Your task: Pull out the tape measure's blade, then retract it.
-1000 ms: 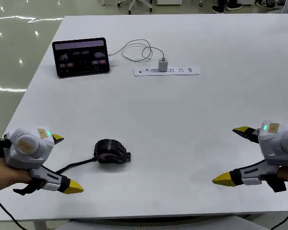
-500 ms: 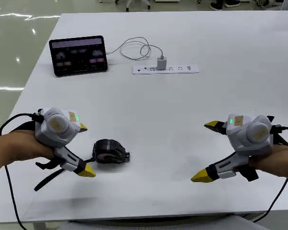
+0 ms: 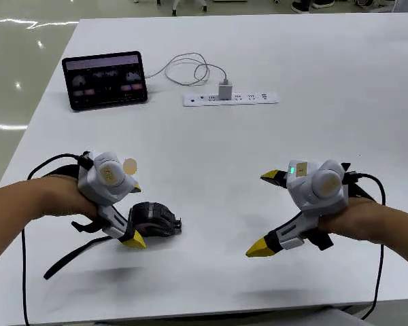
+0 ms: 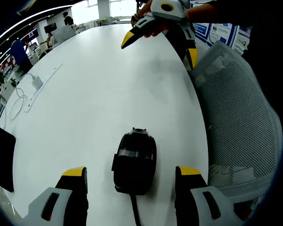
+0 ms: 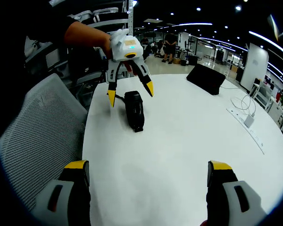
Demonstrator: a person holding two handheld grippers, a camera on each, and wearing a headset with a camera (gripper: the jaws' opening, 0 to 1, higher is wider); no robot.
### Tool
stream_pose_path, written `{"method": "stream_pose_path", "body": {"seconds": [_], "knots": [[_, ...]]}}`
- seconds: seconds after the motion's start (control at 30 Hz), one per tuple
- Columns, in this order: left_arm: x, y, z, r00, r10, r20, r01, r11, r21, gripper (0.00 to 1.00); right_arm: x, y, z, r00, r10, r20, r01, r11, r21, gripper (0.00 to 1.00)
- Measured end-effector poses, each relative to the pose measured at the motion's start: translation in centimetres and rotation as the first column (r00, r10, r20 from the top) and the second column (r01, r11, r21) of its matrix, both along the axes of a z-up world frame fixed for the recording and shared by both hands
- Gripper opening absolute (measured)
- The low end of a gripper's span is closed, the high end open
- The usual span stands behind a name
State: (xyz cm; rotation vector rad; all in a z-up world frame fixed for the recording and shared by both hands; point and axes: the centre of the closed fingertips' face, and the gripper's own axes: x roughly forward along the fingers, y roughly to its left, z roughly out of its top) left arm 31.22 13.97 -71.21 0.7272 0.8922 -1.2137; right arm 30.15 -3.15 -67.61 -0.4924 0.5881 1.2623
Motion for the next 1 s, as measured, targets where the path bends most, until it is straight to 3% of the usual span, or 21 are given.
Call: {"method": "stream_pose_path", "body": {"seconds": [0.07, 0.2, 0.3, 0.4, 0.43, 0.47, 0.53, 0.7, 1.0], "knots": [[0.0, -0.4, -0.2, 1.000, -0.027, -0.007, 0.027, 1.000, 0.003, 0.64, 0.5, 0.7, -0.3, 1.000, 0.002, 0.005, -0.002, 1.000, -0.005, 1.00], [0.3, -1.1, -0.7, 0.998, -0.055, 0.018, 0.055, 0.998, 0.013, 0.58, 0.7, 2.4, -0.7, 0.999, 0.040, 0.005, -0.040, 0.999, 0.001, 0.95], [0.6, -1.6, -1.1, 0.998, -0.056, 0.013, 0.056, 0.998, 0.001, 0.43, 1.0, 3.5, -1.3, 0.999, 0.049, -0.011, -0.049, 0.999, -0.007, 0.92], [-0.3, -2.0, -1.6, 0.995, -0.100, -0.013, 0.100, 0.995, 0.012, 0.36, 1.4, 4.7, -1.7, 0.998, 0.055, -0.031, -0.055, 0.998, -0.004, 0.91], [0.2, -1.6, -1.9, 0.989, -0.141, 0.039, 0.139, 0.989, 0.060, 0.35, 1.4, 5.2, -1.9, 0.998, 0.063, -0.032, -0.063, 0.998, -0.005, 0.91], [0.3, -1.6, -2.0, 0.984, -0.167, 0.058, 0.163, 0.984, 0.076, 0.35, 1.5, 5.5, -2.0, 0.997, 0.070, -0.031, -0.071, 0.997, -0.007, 0.91], [0.1, -1.7, -2.4, 0.987, -0.157, 0.042, 0.153, 0.984, 0.085, 0.35, 1.4, 6.4, -2.1, 0.995, 0.090, -0.035, -0.090, 0.996, -0.006, 0.89], [0.2, -1.5, -2.4, 0.989, -0.146, 0.037, 0.142, 0.985, 0.094, 0.34, 1.4, 8.4, -2.0, 0.991, 0.134, 0.004, -0.134, 0.991, 0.005, 0.78], [0.3, -1.5, -2.5, 0.994, -0.101, 0.043, 0.097, 0.992, 0.082, 0.34, 1.1, 10.8, -3.9, 0.984, 0.176, 0.002, -0.176, 0.984, -0.004, 0.57]]}}
